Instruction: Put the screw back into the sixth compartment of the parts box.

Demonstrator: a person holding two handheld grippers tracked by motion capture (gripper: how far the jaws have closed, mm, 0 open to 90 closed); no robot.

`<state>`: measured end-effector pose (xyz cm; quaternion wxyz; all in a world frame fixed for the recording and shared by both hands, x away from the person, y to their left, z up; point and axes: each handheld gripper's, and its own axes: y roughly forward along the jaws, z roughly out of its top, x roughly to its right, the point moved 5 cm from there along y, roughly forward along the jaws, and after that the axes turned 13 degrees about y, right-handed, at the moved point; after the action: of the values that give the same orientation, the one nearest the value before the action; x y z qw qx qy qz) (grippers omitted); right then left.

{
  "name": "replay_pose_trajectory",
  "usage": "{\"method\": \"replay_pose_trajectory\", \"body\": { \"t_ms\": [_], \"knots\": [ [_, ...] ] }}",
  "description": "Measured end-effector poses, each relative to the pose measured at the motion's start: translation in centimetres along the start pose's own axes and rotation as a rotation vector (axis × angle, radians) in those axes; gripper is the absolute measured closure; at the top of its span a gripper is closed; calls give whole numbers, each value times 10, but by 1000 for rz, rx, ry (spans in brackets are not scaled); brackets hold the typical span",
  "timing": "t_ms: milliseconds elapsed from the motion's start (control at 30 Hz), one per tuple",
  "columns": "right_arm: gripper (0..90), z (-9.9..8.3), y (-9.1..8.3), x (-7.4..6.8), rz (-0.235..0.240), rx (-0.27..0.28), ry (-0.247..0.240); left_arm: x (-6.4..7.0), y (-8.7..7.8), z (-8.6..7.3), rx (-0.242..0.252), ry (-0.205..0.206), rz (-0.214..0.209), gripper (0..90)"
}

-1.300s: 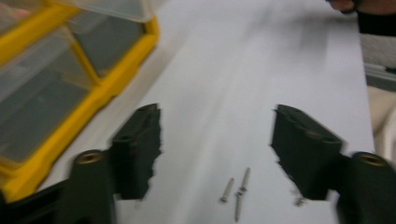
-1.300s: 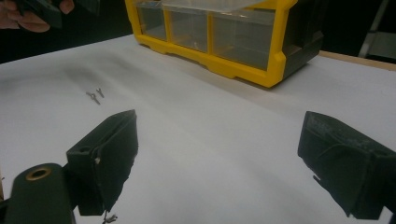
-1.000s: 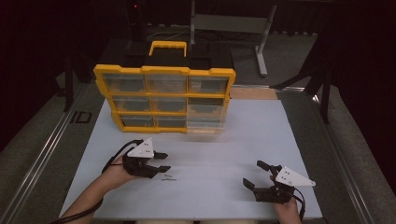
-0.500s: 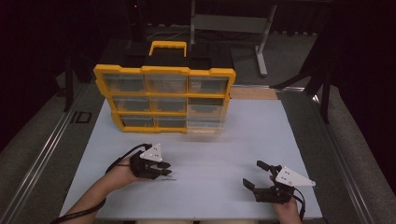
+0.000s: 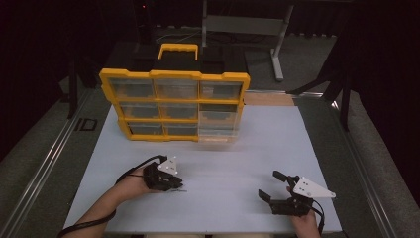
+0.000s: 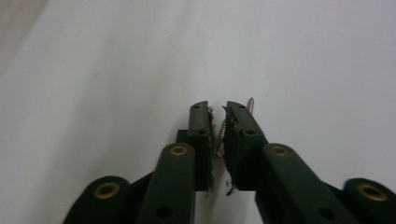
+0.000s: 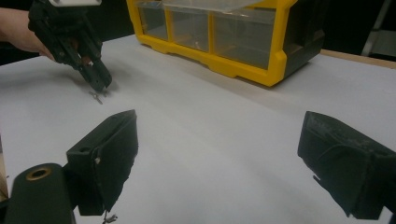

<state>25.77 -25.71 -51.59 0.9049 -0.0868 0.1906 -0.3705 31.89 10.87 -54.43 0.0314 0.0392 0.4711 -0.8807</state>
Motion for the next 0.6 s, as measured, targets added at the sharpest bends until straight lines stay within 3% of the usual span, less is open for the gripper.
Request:
{"method": "replay_pose_trajectory", "body": {
  "t_ms": [400,467,600],
  "knots": [
    [123,-1,0,1,-3,-5,7,-5,3,-3,14,-43,-34,876],
    [123,-1,0,2,-6,-8,5,-5,1,-2,9,-43,-20,881],
    [123,-1,0,2,-7,-4,7,-6,-8,4,51,-61,-3,884]
  ]
}}
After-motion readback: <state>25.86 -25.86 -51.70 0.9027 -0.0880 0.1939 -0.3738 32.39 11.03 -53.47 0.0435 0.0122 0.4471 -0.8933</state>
